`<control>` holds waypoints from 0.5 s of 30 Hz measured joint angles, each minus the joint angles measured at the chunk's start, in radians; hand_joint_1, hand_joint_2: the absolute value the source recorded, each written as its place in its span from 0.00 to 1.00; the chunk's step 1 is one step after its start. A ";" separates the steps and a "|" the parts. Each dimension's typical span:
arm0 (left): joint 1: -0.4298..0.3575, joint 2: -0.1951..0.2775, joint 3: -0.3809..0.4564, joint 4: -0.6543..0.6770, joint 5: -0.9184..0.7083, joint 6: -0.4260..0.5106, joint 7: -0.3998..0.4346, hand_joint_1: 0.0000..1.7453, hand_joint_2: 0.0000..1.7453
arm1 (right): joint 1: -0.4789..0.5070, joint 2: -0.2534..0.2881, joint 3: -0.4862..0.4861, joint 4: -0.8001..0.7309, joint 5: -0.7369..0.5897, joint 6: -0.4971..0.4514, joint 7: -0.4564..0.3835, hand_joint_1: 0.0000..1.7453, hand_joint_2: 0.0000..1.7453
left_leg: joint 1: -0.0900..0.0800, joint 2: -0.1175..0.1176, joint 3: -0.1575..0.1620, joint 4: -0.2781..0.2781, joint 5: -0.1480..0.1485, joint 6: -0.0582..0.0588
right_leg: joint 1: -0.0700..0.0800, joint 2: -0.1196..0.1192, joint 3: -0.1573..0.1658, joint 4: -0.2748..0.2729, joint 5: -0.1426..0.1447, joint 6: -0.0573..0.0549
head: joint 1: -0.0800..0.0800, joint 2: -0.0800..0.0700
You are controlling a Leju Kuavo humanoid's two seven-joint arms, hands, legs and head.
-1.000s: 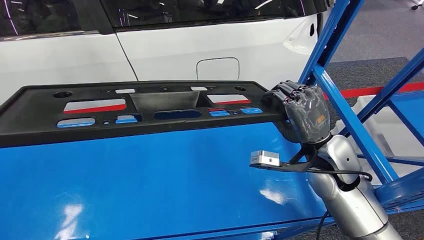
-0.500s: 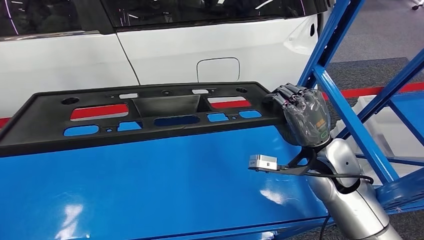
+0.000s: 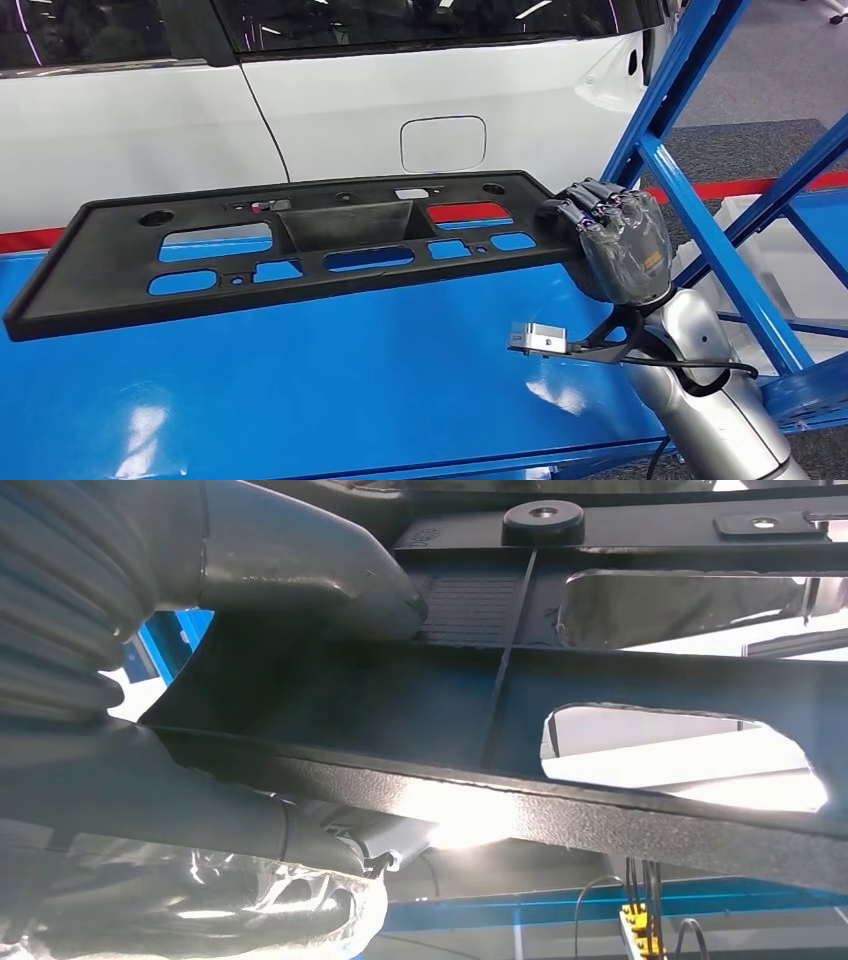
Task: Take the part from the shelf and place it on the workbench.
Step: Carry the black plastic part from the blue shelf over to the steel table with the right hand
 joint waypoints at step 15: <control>-0.007 0.010 0.019 0.036 0.023 -0.003 0.035 0.00 0.00 | 0.003 -0.012 0.001 0.000 -0.021 0.000 -0.004 1.00 1.00 | -0.001 -0.001 0.000 0.000 -0.001 0.002 | 0.000 -0.001 0.002 -0.002 0.000 0.000 | 0.000 0.000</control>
